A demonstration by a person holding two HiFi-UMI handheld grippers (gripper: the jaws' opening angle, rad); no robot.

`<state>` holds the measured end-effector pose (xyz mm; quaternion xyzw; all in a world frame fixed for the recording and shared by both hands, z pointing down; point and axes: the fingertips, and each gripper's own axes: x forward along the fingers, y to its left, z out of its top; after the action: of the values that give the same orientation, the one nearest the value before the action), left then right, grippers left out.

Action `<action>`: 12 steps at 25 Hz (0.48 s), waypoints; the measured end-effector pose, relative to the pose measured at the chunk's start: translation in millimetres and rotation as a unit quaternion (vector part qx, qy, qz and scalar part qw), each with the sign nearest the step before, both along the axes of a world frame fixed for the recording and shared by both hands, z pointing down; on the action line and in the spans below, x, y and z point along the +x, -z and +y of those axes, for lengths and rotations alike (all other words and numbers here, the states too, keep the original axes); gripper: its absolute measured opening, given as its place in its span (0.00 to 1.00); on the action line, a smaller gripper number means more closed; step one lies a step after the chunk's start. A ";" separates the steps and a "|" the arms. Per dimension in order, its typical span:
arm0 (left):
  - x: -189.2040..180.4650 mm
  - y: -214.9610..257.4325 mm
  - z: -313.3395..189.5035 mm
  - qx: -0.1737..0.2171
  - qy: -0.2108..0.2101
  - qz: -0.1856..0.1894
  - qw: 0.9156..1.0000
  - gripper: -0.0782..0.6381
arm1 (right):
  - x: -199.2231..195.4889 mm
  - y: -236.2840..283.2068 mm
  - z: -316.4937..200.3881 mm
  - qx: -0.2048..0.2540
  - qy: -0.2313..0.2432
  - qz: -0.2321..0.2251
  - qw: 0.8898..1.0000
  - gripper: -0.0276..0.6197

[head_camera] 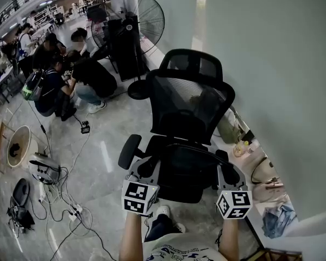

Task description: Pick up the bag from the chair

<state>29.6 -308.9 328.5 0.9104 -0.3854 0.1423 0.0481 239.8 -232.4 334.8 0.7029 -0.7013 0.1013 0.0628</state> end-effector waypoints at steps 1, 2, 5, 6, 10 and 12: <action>-0.2 -0.2 0.4 0.001 0.000 0.000 1.000 0.16 | -0.1 -0.3 0.3 0.000 0.001 -0.001 1.000 0.22; -0.3 -0.2 0.9 0.001 0.000 0.000 1.000 0.16 | -0.2 -0.5 0.5 0.001 0.001 -0.001 1.000 0.22; -2.9 2.2 2.3 0.002 0.001 0.000 1.000 0.16 | -2.7 1.2 1.5 0.002 0.003 -0.002 1.000 0.22; -4.4 3.1 2.6 0.003 0.001 0.000 1.000 0.16 | -4.2 2.1 1.6 0.002 0.004 -0.002 1.000 0.22; -8.5 3.6 3.2 0.004 0.002 0.001 1.000 0.16 | -8.2 4.2 1.4 0.003 0.004 0.001 1.000 0.22; -9.9 4.2 4.2 0.005 0.001 0.002 1.000 0.16 | -9.7 5.4 2.5 0.004 0.004 0.002 1.000 0.22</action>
<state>19.7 -304.7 324.4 0.9105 -0.3871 0.1383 0.0442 230.1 -229.9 329.3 0.7004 -0.7045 0.0968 0.0618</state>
